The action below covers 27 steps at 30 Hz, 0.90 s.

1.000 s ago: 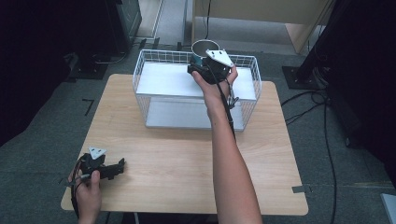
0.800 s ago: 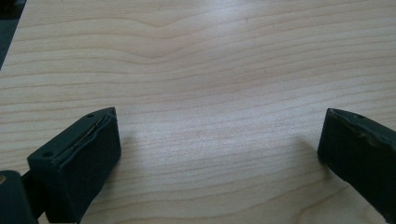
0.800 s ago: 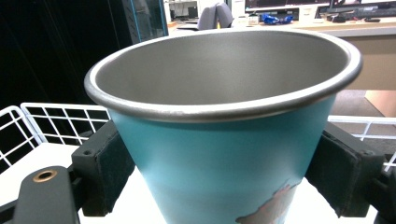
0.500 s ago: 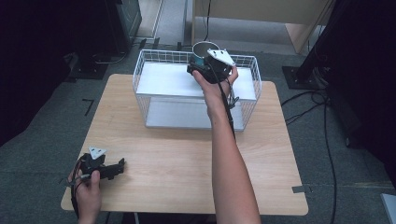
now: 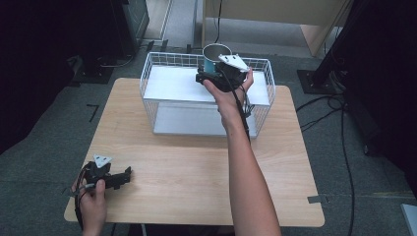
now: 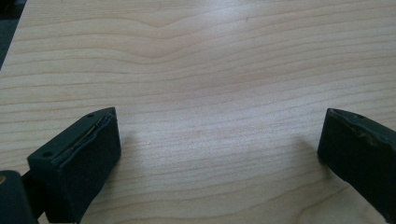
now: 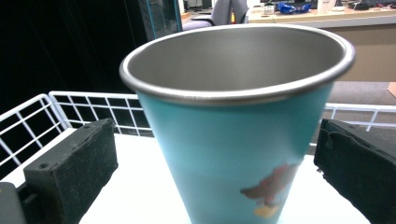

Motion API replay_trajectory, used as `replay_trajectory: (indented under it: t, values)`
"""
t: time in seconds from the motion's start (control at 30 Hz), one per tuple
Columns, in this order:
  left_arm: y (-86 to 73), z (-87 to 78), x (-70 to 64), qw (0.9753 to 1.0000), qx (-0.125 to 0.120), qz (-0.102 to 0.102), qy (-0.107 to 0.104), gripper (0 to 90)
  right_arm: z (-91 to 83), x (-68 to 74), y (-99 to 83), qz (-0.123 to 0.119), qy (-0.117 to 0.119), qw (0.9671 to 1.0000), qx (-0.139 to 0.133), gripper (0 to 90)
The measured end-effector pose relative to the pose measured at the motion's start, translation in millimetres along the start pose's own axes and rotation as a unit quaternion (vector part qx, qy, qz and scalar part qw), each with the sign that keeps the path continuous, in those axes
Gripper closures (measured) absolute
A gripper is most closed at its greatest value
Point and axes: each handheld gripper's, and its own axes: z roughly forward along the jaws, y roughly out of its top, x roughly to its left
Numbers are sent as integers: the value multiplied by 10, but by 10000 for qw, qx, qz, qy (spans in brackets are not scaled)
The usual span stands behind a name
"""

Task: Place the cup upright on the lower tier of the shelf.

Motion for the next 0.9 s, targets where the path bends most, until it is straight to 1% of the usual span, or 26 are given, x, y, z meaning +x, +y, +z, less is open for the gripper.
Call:
replay_trajectory:
  t: [0.1, 0.13, 0.3, 0.43, 0.47, 0.5, 0.53, 0.7, 0.87, 0.9]
  values:
    - [0, 0, 0, 10000, -1, 0, 1, 0, -42, -8, -21, -6, 27, 10000, -14, 0]
    - [0, 0, 0, 10000, -2, 2, 1, 0, -85, -19, -54, -14, 61, 10000, -59, 0]
    - [-1, 1, 0, 10000, -8, 1, 5, 0, -175, -54, -167, -135, 83, 9999, -18, 0]
    - [-1, 1, 0, 10000, -4, 5, 4, 0, -231, -79, -217, -137, 102, 9999, -21, 0]
    - [-1, 1, 0, 10000, -2, 4, 7, 0, -277, -93, -241, -157, 144, 9998, -39, 0]
    - [-1, 1, 0, 10000, -2, 4, 7, 0, -277, -93, -241, -157, 144, 9998, -39, 0]
    - [-1, 1, 0, 10000, -5, 5, 5, 0, -328, -102, -262, -174, 159, 9997, -26, 0]
    - [-1, 1, 0, 10000, -4, 6, 5, 0, -455, -125, -319, -334, 250, 9991, -21, 0]
    - [-1, 1, 0, 10000, -5, 6, 5, 0, -599, -175, -379, -390, 303, 9988, -36, 0]
    - [-1, 1, 0, 10000, -5, 6, 5, 0, -599, -175, -379, -390, 303, 9988, -36, 0]
